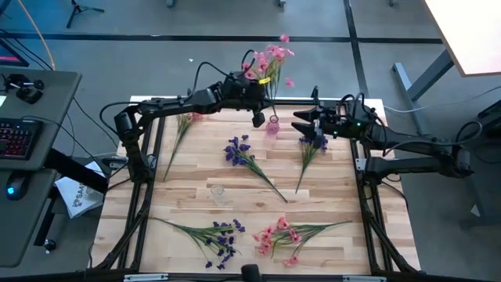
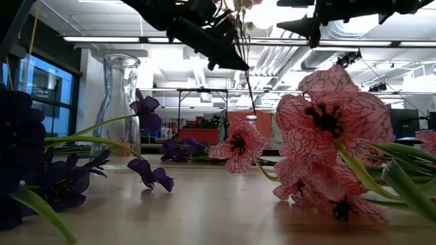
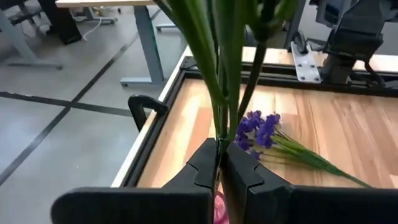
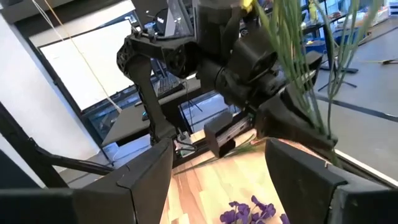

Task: Sort flowers into vase by color
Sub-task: Put the right pink flowers into the pink vase

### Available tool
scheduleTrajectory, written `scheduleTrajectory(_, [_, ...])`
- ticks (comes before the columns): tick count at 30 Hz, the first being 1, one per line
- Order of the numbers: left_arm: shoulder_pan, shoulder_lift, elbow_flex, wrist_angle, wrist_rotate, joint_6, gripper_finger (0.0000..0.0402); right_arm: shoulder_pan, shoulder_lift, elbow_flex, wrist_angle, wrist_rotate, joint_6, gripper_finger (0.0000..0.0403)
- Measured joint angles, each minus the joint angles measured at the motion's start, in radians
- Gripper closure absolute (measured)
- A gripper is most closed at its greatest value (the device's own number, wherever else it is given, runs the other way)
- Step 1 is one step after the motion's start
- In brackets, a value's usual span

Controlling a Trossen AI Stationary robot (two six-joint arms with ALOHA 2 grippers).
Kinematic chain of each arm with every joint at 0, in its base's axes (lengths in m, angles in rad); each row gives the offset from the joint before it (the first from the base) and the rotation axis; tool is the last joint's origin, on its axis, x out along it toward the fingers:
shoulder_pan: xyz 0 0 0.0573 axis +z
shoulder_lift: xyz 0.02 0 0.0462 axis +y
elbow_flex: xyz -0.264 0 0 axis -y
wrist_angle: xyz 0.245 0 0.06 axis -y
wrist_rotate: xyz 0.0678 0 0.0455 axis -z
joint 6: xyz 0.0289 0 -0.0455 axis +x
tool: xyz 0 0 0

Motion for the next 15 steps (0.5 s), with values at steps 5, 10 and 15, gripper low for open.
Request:
scheduleTrajectory(5, [0.002, 0.0, 0.0, -0.048, 0.0, 0.0, 0.0401, 0.0, -0.007, 0.0, 0.001, 0.0, 0.0, 0.0152])
scheduleTrajectory(10, [0.002, 0.017, -0.001, -0.053, 0.0, -0.007, 0.0402, 0.0, -0.007, 0.0, 0.0, 0.007, -0.004, 0.0152])
scheduleTrajectory(15, [-0.004, 0.044, -0.002, -0.046, -0.003, -0.004, 0.0401, 0.0, -0.007, 0.0, 0.001, 0.018, -0.001, 0.0152])
